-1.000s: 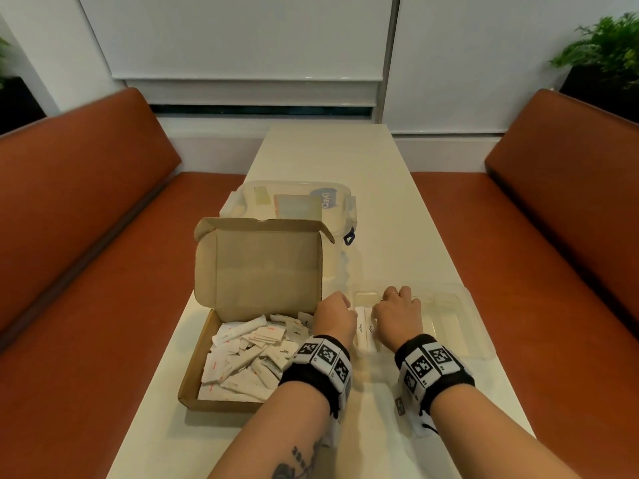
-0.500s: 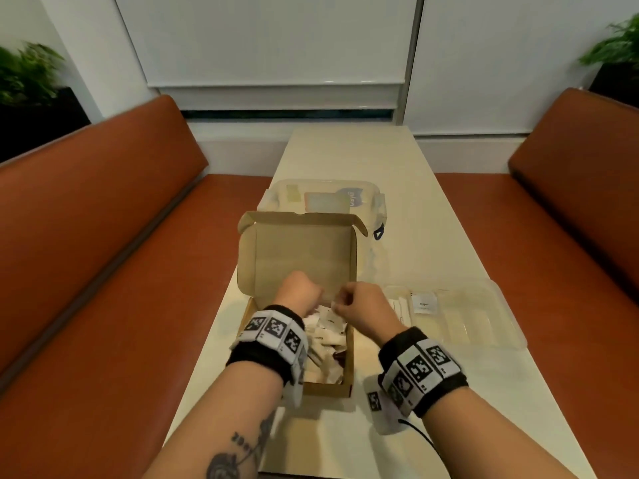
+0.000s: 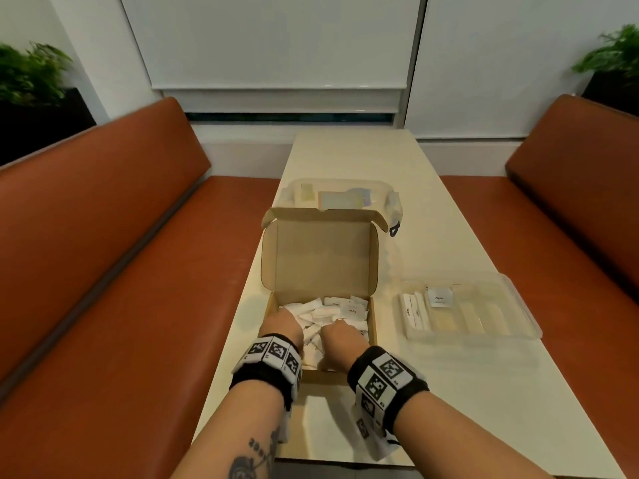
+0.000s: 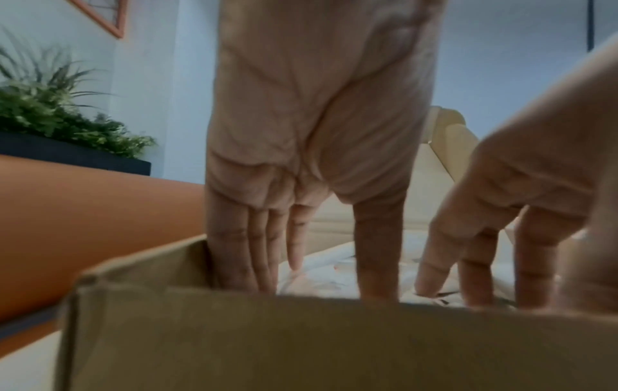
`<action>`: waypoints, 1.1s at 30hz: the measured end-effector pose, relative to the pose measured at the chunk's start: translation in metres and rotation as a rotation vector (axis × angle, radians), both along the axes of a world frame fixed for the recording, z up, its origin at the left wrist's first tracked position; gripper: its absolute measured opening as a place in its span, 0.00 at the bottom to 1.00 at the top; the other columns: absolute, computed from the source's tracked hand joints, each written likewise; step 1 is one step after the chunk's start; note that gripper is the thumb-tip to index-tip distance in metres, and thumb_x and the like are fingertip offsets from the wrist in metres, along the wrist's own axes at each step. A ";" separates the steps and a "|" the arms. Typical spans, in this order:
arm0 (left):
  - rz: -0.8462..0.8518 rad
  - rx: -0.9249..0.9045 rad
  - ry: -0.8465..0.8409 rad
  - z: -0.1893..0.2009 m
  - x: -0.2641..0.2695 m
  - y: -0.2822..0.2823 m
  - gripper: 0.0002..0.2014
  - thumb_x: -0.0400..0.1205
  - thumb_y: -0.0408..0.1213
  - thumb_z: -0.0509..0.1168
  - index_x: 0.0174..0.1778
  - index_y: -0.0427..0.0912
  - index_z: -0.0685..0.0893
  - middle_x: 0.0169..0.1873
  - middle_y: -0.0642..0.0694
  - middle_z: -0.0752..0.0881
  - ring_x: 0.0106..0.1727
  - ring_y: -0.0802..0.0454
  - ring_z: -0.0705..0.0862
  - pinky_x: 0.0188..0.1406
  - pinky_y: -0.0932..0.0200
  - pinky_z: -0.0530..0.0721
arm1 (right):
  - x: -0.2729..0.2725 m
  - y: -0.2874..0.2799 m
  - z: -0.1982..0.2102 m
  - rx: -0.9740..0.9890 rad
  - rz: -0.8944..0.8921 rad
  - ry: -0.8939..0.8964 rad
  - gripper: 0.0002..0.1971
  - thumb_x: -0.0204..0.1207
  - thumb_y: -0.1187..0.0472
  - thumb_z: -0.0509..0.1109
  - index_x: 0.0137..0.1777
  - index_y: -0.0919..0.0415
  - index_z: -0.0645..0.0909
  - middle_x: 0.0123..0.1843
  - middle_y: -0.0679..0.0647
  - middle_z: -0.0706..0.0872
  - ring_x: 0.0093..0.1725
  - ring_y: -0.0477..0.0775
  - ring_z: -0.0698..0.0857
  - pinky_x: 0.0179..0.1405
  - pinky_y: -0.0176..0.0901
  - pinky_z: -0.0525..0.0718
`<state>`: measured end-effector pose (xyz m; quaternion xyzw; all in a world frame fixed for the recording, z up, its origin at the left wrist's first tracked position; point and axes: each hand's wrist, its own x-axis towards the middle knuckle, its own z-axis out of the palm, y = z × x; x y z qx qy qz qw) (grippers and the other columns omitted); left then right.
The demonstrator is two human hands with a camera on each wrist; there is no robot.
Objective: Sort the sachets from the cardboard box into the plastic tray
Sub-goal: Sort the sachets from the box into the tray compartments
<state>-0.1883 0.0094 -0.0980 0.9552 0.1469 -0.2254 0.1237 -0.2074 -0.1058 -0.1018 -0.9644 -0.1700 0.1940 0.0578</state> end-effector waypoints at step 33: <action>-0.023 -0.316 -0.146 0.031 0.030 0.004 0.15 0.79 0.29 0.67 0.61 0.30 0.81 0.55 0.34 0.86 0.56 0.38 0.86 0.52 0.50 0.83 | 0.021 -0.030 0.004 0.513 -0.318 -0.092 0.18 0.74 0.61 0.71 0.65 0.57 0.79 0.56 0.54 0.85 0.49 0.48 0.81 0.46 0.34 0.75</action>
